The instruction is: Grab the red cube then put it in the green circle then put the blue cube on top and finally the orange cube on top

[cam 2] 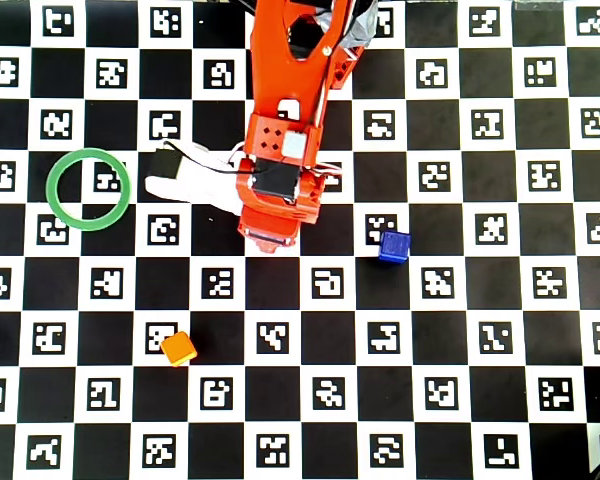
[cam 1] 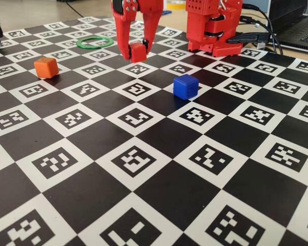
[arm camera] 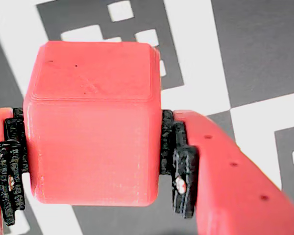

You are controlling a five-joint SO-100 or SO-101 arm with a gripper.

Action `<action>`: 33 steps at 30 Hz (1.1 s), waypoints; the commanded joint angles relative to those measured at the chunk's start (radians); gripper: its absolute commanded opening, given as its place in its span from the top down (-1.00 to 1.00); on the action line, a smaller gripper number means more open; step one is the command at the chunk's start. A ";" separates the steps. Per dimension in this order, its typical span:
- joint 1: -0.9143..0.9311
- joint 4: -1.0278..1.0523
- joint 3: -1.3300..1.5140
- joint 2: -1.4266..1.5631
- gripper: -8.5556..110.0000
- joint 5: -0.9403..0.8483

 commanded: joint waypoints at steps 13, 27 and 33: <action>0.325 0.241 -0.442 0.051 0.68 -0.503; 0.594 0.284 -0.698 -0.150 0.68 -0.842; 0.670 0.261 -0.799 -0.273 0.69 -0.890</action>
